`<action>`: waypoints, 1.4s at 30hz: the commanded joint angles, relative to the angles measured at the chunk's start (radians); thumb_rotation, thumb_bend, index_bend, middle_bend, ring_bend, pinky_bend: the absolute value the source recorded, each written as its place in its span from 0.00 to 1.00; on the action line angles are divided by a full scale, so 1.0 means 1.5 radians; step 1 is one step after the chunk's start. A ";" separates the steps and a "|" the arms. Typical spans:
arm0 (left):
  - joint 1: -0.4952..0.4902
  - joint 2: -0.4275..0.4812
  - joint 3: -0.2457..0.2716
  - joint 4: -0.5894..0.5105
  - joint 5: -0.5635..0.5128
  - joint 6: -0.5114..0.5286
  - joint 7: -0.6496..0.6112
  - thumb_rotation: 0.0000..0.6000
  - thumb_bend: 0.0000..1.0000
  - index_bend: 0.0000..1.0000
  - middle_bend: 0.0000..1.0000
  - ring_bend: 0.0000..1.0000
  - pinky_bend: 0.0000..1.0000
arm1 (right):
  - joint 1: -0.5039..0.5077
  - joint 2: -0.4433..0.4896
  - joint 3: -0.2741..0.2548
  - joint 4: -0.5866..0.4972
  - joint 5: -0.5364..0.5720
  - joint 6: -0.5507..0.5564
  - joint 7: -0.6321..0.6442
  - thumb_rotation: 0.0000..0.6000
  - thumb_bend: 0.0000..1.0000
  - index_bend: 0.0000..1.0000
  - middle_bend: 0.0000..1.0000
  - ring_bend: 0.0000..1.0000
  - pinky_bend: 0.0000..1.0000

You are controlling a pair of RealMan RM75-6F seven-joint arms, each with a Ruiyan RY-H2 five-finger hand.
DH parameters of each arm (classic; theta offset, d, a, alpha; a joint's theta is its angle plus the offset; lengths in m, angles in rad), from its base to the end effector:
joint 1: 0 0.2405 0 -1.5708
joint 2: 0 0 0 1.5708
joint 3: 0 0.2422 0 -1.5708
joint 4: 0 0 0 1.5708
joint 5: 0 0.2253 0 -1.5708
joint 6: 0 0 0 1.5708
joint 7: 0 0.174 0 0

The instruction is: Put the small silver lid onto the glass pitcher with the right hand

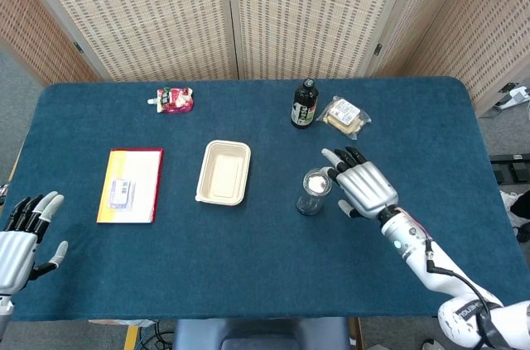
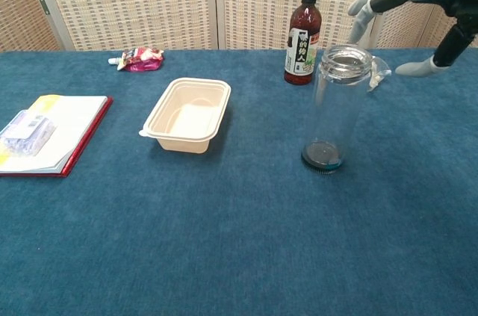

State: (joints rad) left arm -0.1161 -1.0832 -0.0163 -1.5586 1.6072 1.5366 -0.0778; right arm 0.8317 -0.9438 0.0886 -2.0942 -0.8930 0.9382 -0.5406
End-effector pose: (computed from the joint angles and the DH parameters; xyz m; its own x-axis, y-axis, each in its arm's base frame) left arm -0.2952 0.2132 0.1505 0.4103 -0.0271 0.9116 0.9013 -0.1400 -0.4098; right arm -0.1077 -0.3229 0.0742 0.6143 -0.3030 0.7286 -0.7736 -0.4134 0.4803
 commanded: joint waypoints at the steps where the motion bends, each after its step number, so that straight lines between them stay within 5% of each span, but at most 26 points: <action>1: 0.001 0.001 0.000 0.000 0.000 0.001 -0.003 1.00 0.38 0.00 0.05 0.00 0.00 | 0.011 -0.014 -0.002 0.007 0.017 -0.005 -0.014 1.00 0.37 0.24 0.00 0.00 0.00; 42: 0.001 -0.002 -0.001 0.000 0.000 0.001 0.009 1.00 0.38 0.00 0.05 0.00 0.00 | 0.019 -0.023 -0.036 0.013 0.036 0.012 -0.049 1.00 0.37 0.24 0.00 0.00 0.00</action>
State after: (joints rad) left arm -0.1142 -1.0860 -0.0180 -1.5588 1.6067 1.5378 -0.0649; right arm 0.8596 -0.9784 0.0351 -2.0749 -0.8389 0.9570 -0.6136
